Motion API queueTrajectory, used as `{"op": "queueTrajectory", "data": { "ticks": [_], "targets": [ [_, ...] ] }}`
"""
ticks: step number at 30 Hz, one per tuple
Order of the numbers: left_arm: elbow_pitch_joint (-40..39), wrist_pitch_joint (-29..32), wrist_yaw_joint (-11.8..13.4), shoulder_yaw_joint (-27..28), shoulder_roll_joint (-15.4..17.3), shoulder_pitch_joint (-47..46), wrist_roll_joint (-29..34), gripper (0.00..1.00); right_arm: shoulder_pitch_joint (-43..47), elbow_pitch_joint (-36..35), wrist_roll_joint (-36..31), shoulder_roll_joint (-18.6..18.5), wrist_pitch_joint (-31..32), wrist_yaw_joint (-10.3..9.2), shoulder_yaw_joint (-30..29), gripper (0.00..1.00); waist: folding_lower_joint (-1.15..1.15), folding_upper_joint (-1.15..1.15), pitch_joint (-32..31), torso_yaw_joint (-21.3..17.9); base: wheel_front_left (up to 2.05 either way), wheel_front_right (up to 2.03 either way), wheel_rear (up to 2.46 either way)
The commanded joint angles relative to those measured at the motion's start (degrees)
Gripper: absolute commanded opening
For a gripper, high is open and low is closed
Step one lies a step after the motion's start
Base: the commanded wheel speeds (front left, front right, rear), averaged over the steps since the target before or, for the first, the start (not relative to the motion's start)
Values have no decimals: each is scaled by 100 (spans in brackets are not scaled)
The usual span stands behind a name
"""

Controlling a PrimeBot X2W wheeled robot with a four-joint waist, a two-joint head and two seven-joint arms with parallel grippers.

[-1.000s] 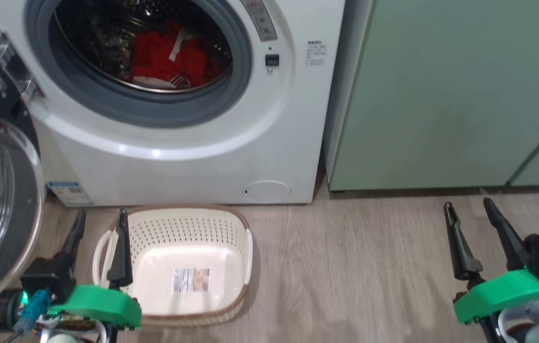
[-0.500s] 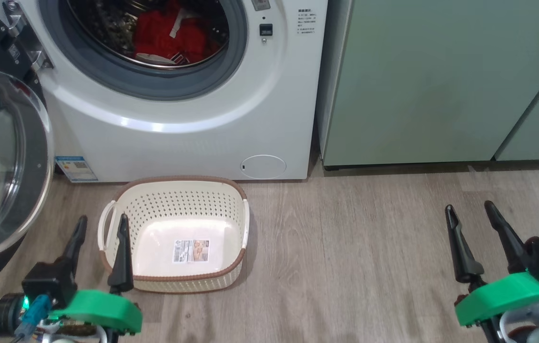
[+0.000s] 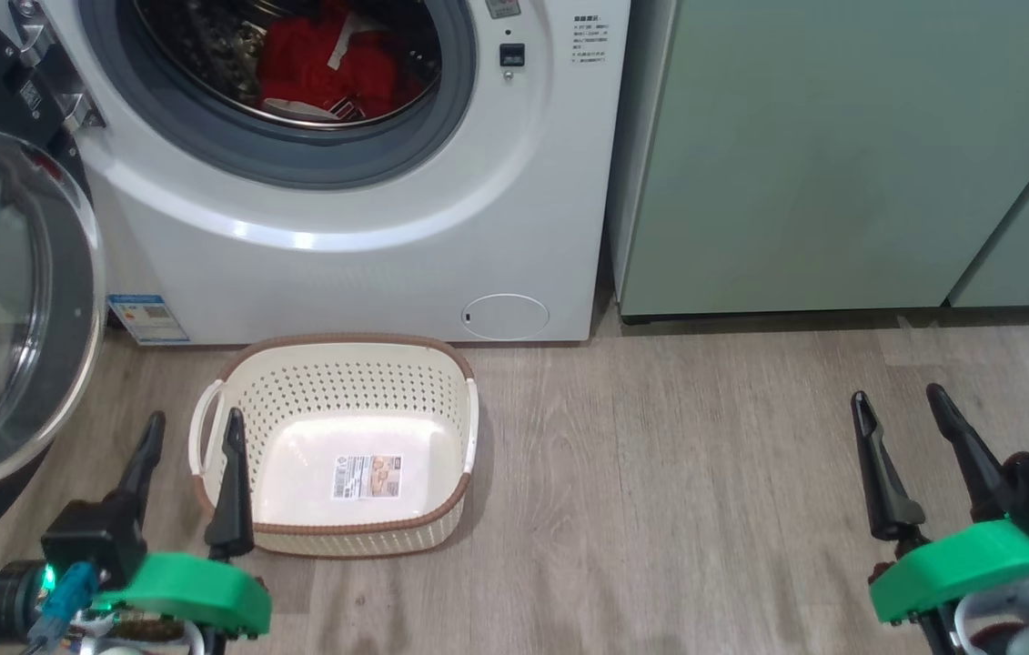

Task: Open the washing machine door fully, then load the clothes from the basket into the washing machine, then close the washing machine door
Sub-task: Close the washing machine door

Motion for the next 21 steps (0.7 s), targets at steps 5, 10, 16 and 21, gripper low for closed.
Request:
{"op": "queueTrajectory", "data": {
  "ticks": [5, 10, 16, 21],
  "targets": [
    [-191, -38, 7, 235, 131, -266, -16, 100, -100, -243, -6, -43, -2, 0, 46, 100, 0, 0, -9, 103, 0, 0, 0],
    [-177, -25, 26, 227, 113, -312, -20, 100, -51, -263, 12, -43, 6, 0, 14, 100, 0, 0, -18, 355, 0, 0, 0],
    [-186, -22, 78, 279, 99, -345, -43, 100, -4, -318, 47, -43, -4, 0, 36, 100, 0, 0, -61, 1038, 0, 0, 0],
    [-236, -22, 153, 368, 105, -289, -81, 100, 27, -318, 98, -43, -9, 0, 53, 100, 0, 0, -104, 1811, 0, 0, 0]
  ]
}}
